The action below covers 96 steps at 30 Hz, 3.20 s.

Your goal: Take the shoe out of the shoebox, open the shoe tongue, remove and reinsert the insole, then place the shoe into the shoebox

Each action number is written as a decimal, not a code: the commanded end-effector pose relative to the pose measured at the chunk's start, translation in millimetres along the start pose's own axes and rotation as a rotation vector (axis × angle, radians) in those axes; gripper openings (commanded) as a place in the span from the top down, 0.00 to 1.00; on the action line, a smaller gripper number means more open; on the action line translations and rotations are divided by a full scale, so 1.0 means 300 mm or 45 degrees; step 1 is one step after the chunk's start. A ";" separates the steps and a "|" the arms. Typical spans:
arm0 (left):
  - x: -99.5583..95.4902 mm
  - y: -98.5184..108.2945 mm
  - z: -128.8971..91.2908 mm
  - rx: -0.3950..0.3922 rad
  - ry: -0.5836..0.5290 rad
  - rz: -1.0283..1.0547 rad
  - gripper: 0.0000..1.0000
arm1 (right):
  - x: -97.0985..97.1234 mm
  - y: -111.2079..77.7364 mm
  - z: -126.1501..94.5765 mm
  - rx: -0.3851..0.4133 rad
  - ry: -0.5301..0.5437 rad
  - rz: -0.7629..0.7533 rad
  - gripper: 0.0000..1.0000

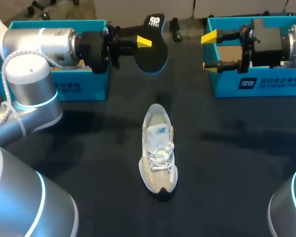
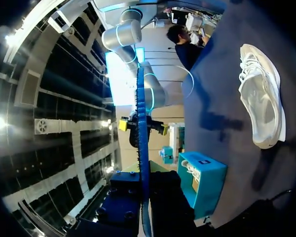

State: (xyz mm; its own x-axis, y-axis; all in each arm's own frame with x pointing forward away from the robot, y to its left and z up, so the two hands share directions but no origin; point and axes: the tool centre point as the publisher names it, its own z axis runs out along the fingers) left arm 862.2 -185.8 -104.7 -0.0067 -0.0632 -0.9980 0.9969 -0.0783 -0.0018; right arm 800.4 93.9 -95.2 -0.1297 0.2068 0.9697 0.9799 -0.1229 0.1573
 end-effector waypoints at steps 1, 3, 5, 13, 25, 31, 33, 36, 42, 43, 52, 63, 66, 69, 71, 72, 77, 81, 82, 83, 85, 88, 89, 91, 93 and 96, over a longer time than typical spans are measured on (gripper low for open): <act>0.003 0.020 0.019 0.005 -0.001 0.039 1.00 | -0.006 0.039 0.044 0.027 -0.003 0.004 0.00; 0.004 0.028 0.028 0.008 0.003 0.068 1.00 | -0.004 0.043 0.055 0.044 -0.006 0.006 0.00; 0.004 0.034 0.038 0.013 0.002 0.087 1.00 | -0.003 0.047 0.066 0.059 -0.001 0.007 0.00; 0.006 0.066 0.078 0.005 -0.013 0.125 1.00 | 0.002 0.066 0.110 0.091 0.005 0.026 0.08; 0.012 0.092 0.123 -0.012 -0.023 0.260 1.00 | 0.002 0.083 0.165 0.124 0.008 0.058 0.51; 0.000 0.085 0.141 -0.011 -0.037 0.276 1.00 | 0.003 0.090 0.177 0.133 0.010 0.068 0.63; -0.002 0.084 0.147 -0.011 -0.045 0.274 1.00 | 0.003 0.091 0.182 0.137 0.009 0.070 0.65; -0.007 0.083 0.158 -0.014 -0.059 0.267 1.00 | 0.002 0.092 0.188 0.141 0.011 0.072 0.67; -0.013 0.077 0.179 -0.010 -0.075 0.263 1.00 | 0.006 0.101 0.203 0.148 0.016 0.072 0.72; -0.013 0.076 0.183 -0.008 -0.076 0.262 1.00 | 0.008 0.103 0.204 0.148 0.017 0.070 0.72; -0.012 0.076 0.207 -0.003 -0.078 0.250 1.00 | 0.014 0.111 0.207 0.149 0.022 0.055 0.76; -0.006 0.098 0.214 -0.022 -0.071 0.246 1.00 | 0.015 0.106 0.210 0.144 0.035 0.051 0.79; -0.005 0.101 0.214 -0.024 -0.069 0.245 1.00 | 0.015 0.106 0.211 0.143 0.038 0.051 0.83; -0.001 0.105 0.216 -0.030 -0.066 0.240 1.00 | 0.016 0.105 0.211 0.143 0.038 0.051 0.90; 0.001 0.106 0.218 -0.033 -0.065 0.235 1.00 | 0.016 0.105 0.211 0.142 0.039 0.050 0.91; 0.004 0.107 0.219 -0.036 -0.065 0.232 1.00 | 0.016 0.105 0.211 0.142 0.039 0.050 0.92; 0.011 0.100 0.221 -0.036 -0.064 0.221 1.00 | 0.015 0.106 0.211 0.139 0.042 0.051 0.97; 0.011 0.090 0.220 -0.021 -0.067 0.223 1.00 | 0.012 0.107 0.211 0.141 0.042 0.054 0.99; 0.011 0.090 0.220 -0.020 -0.066 0.225 1.00 | 0.012 0.109 0.212 0.142 0.042 0.054 1.00; 0.010 0.090 0.219 -0.021 -0.067 0.225 1.00 | 0.012 0.111 0.214 0.144 0.042 0.054 1.00; 0.004 0.091 0.217 -0.023 -0.075 0.227 1.00 | 0.010 0.113 0.216 0.147 0.043 0.055 1.00; -0.003 0.090 0.215 -0.022 -0.086 0.223 0.94 | 0.003 0.114 0.220 0.152 0.044 0.055 1.00; -0.005 0.090 0.214 -0.021 -0.087 0.224 0.70 | 0.003 0.114 0.221 0.153 0.043 0.055 1.00; -0.011 0.092 0.209 -0.024 -0.091 0.230 0.01 | 0.001 0.114 0.222 0.148 0.034 0.046 1.00; -0.017 0.096 0.203 -0.028 -0.093 0.230 0.00 | -0.002 0.114 0.223 0.128 0.027 0.010 1.00; -0.033 0.096 0.191 -0.027 -0.095 0.200 0.00 | -0.008 0.117 0.222 0.099 0.023 -0.066 1.00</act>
State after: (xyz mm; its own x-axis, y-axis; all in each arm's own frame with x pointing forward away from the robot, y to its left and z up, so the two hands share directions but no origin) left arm 888.3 -248.0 -94.3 0.1514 -0.1528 -0.9766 0.9866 -0.0380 0.1589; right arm 847.5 151.3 -103.0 -0.1679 0.1920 0.9669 0.9841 -0.0248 0.1758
